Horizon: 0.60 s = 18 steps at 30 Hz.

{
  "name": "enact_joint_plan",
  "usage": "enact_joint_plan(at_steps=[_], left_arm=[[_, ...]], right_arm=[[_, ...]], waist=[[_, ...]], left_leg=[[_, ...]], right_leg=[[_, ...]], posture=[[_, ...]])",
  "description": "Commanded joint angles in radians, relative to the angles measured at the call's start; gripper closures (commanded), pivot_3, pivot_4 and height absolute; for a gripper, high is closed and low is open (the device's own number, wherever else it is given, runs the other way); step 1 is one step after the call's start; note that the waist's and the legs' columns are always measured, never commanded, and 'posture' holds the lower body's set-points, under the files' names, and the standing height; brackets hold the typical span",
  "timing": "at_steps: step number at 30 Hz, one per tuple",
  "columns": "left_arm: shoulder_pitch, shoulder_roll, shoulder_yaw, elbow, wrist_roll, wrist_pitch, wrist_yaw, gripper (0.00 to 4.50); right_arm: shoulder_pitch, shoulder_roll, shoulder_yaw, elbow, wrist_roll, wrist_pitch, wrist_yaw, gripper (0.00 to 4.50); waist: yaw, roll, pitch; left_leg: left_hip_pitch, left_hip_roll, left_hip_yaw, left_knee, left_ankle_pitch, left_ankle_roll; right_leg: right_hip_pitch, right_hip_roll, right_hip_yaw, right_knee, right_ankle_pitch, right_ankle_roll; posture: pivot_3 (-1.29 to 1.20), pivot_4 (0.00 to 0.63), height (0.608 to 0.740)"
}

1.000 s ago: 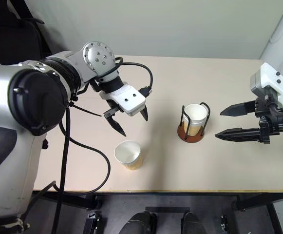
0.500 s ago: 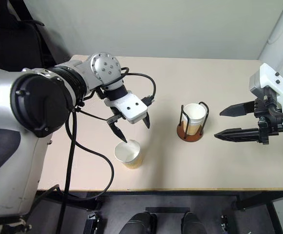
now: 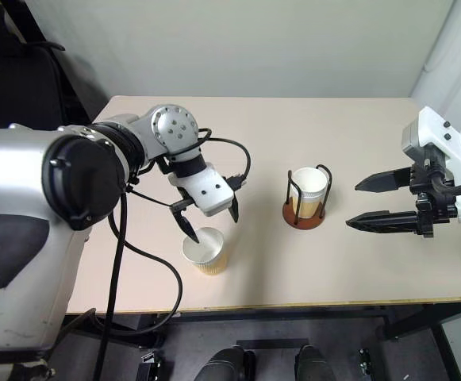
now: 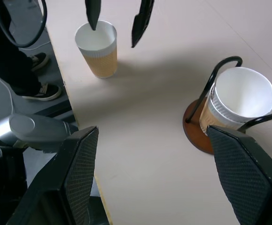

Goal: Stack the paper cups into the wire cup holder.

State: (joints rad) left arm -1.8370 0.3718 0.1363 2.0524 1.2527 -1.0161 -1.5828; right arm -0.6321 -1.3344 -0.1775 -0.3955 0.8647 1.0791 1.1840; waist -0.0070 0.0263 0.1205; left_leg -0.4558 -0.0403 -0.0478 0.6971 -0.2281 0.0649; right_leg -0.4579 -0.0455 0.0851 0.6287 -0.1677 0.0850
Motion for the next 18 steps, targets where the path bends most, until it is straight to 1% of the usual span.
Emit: enact_joint_plan(at_steps=[1, 4, 5, 6, 7, 9, 11, 12, 13, 14, 15, 17, 18], left_arm=[[0.053, -0.009, -0.033, -0.091, -0.044, -0.040, -0.032, 0.01], [0.115, -0.022, -0.065, -0.156, -0.088, -0.055, -0.032, 0.01], [0.135, -0.027, -0.076, -0.177, -0.104, -0.056, -0.032, 0.18], [0.153, -0.032, -0.090, -0.199, -0.118, -0.061, -0.032, 0.36], [0.170, -0.037, -0.099, -0.221, -0.136, -0.061, -0.032, 0.56], [0.201, -0.047, -0.118, -0.264, -0.173, -0.056, -0.032, 1.34], [0.220, -0.054, -0.134, -0.299, -0.210, -0.040, -0.032, 2.08], [0.221, -0.054, -0.147, -0.310, -0.221, -0.039, -0.032, 2.44], [0.215, -0.054, -0.157, -0.318, -0.234, -0.033, -0.032, 2.85], [0.204, -0.053, -0.169, -0.323, -0.245, -0.025, -0.032, 3.14], [0.198, -0.053, -0.181, -0.347, -0.265, -0.012, -0.032, 3.59], [0.190, -0.055, -0.204, -0.398, -0.308, 0.023, -0.032, 4.31], [0.187, -0.055, -0.216, -0.421, -0.328, 0.039, -0.032, 4.48]], right_arm=[[-0.010, 0.001, -0.032, -0.011, 0.019, -0.003, -0.011, 0.74], [-0.013, 0.005, -0.029, -0.012, 0.021, -0.003, -0.016, 0.74], [-0.014, 0.006, -0.028, -0.011, 0.020, -0.005, -0.017, 0.74], [-0.015, 0.008, -0.026, -0.010, 0.019, -0.006, -0.017, 0.74], [-0.017, 0.009, -0.024, -0.009, 0.019, -0.007, -0.017, 0.74], [-0.022, 0.011, -0.021, -0.007, 0.018, -0.007, -0.018, 0.74], [-0.024, 0.011, -0.019, -0.006, 0.017, -0.008, -0.018, 0.74], [-0.023, 0.010, -0.019, -0.006, 0.017, -0.008, -0.017, 0.74], [-0.024, 0.009, -0.019, -0.003, 0.015, -0.009, -0.016, 0.74], [-0.025, 0.007, -0.018, 0.000, 0.014, -0.009, -0.013, 0.74], [-0.027, 0.005, -0.016, 0.005, 0.011, -0.012, -0.010, 0.74], [-0.032, 0.003, -0.009, 0.011, 0.005, -0.016, -0.006, 0.74], [-0.034, 0.003, -0.007, 0.013, 0.003, -0.018, -0.004, 0.74]], waist=[[-0.003, -0.001, 0.000], [-0.003, -0.001, 0.000], [0.000, -0.001, 0.000], [0.001, -0.002, 0.000], [-0.001, -0.002, 0.000], [0.003, -0.001, 0.000], [0.002, -0.001, 0.000], [0.002, -0.002, 0.000], [0.002, -0.002, 0.000], [0.004, -0.002, 0.000], [0.003, -0.002, 0.000], [0.005, -0.002, 0.000], [0.004, -0.002, 0.000]], left_leg=[[0.000, 0.002, -0.001, 0.001, 0.000, 0.000], [-0.001, 0.002, 0.000, 0.002, -0.001, 0.001], [0.000, 0.000, 0.002, 0.001, -0.001, 0.001], [0.000, 0.002, -0.001, 0.003, -0.002, 0.001], [0.000, 0.002, 0.002, 0.002, -0.001, 0.002], [0.000, 0.002, 0.002, 0.003, -0.002, 0.003], [0.001, 0.000, 0.006, 0.003, -0.003, 0.004], [0.000, 0.000, 0.006, 0.003, -0.003, 0.005], [0.001, 0.000, 0.006, 0.002, -0.003, 0.005], [0.001, 0.000, 0.007, 0.003, -0.003, 0.005], [0.000, 0.000, 0.005, 0.003, -0.003, 0.005], [0.001, -0.001, 0.008, 0.003, -0.004, 0.005], [0.000, 0.000, 0.005, 0.003, -0.004, 0.006]], right_leg=[[0.000, -0.001, 0.001, 0.001, 0.000, 0.001], [-0.001, -0.002, 0.001, 0.001, 0.001, 0.001], [0.000, -0.002, -0.002, 0.001, 0.001, 0.001], [0.000, -0.006, 0.002, 0.001, 0.001, 0.002], [0.000, -0.003, -0.002, 0.001, 0.001, 0.002], [0.000, -0.009, 0.001, 0.000, 0.002, 0.003], [0.000, -0.008, -0.003, 0.001, 0.001, 0.004], [0.000, -0.010, -0.004, 0.000, 0.002, 0.004], [0.000, -0.008, -0.005, 0.001, 0.002, 0.004], [0.000, -0.010, -0.003, 0.000, 0.002, 0.005], [0.000, -0.013, -0.003, -0.001, 0.002, 0.005], [0.000, -0.009, -0.004, -0.001, 0.002, 0.005], [0.001, -0.012, -0.002, -0.002, 0.002, 0.005]], posture=[[0.00, 0.150, 0.740], [0.00, 0.150, 0.740], [0.00, 0.150, 0.740], [0.00, 0.150, 0.740], [0.00, 0.150, 0.740], [0.00, 0.150, 0.740], [0.00, 0.150, 0.740], [0.00, 0.150, 0.740], [0.00, 0.150, 0.740], [0.00, 0.150, 0.740], [0.00, 0.150, 0.740], [0.00, 0.150, 0.740], [0.00, 0.150, 0.740]])
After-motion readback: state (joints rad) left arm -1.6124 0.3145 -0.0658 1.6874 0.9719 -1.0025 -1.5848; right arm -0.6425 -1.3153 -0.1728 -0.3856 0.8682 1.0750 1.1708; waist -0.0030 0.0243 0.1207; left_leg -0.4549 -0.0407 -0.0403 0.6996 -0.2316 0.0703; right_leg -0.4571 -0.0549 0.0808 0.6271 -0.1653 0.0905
